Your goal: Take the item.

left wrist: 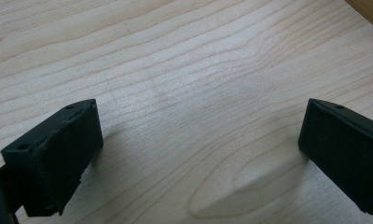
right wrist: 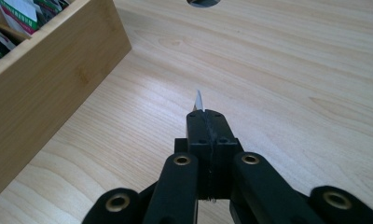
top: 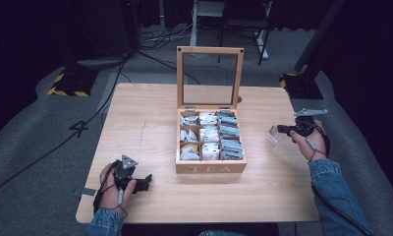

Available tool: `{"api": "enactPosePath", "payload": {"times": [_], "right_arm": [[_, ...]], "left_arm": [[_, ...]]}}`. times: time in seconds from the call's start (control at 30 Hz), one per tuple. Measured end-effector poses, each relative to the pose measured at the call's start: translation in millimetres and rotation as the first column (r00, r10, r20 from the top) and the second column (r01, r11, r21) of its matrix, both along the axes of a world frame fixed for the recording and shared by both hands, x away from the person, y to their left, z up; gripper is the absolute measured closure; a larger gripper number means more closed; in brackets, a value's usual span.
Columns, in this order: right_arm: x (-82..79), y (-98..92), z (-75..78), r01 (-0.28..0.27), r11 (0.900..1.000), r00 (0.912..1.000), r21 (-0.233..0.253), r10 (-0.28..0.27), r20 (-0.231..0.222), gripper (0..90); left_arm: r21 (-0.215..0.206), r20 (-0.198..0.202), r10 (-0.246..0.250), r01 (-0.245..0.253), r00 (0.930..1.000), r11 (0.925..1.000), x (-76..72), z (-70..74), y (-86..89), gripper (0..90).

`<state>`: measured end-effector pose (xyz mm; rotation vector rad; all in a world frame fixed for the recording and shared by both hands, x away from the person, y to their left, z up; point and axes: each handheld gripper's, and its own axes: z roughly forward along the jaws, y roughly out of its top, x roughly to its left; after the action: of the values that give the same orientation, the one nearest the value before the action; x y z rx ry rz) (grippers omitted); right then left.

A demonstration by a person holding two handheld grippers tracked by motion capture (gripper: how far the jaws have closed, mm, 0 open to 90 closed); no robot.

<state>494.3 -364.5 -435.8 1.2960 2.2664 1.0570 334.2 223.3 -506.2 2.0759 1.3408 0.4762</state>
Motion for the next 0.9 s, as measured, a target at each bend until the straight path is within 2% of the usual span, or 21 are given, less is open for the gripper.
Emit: {"api": "enactPosePath", "payload": {"times": [0.07,0.5,0.6,0.63,0.7,0.73,0.83,0.9], "right_arm": [[-0.7,0.2,-2.0,0.004,1.000,0.9999,0.005,-0.004,-0.015,90.0],[-0.1,-7.0,-12.2,0.027,1.000,0.9987,0.009,-0.026,-0.045,88.9],[0.7,-8.4,-13.3,0.034,0.999,0.9981,0.015,-0.033,-0.052,79.0],[1.0,-9.5,-14.4,0.043,0.999,0.9984,0.021,-0.042,-0.037,73.4],[1.1,-10.1,-14.8,0.045,0.999,0.9985,0.022,-0.045,-0.033,72.1],[0.7,-10.6,-15.3,0.058,0.998,0.9976,0.038,-0.057,-0.039,69.1],[1.6,-13.2,-17.4,0.082,0.995,0.9966,0.050,-0.081,-0.011,58.0],[2.1,-15.9,-18.2,0.108,0.993,0.9938,0.041,-0.109,0.020,51.5]], "left_arm": [[0.000,0.000,-0.001,0.001,1.0000,1.0000,0.0,0.0,0.0,0.0],[0.000,0.001,-0.001,0.001,1.0000,1.0000,0.1,0.0,0.0,0.0],[0.000,0.000,0.000,0.000,1.0000,1.0000,0.0,0.0,0.0,0.0],[0.000,0.000,0.000,0.000,1.0000,1.0000,0.0,0.0,0.0,0.0],[0.000,0.000,0.000,0.000,1.0000,1.0000,0.0,0.0,0.0,0.0],[0.000,0.001,-0.001,0.001,1.0000,1.0000,0.1,0.0,0.0,0.0],[0.000,0.000,0.000,0.000,1.0000,1.0000,0.0,0.0,0.0,0.0],[0.000,0.000,0.000,0.000,1.0000,1.0000,0.0,0.0,0.0,0.0]]}}
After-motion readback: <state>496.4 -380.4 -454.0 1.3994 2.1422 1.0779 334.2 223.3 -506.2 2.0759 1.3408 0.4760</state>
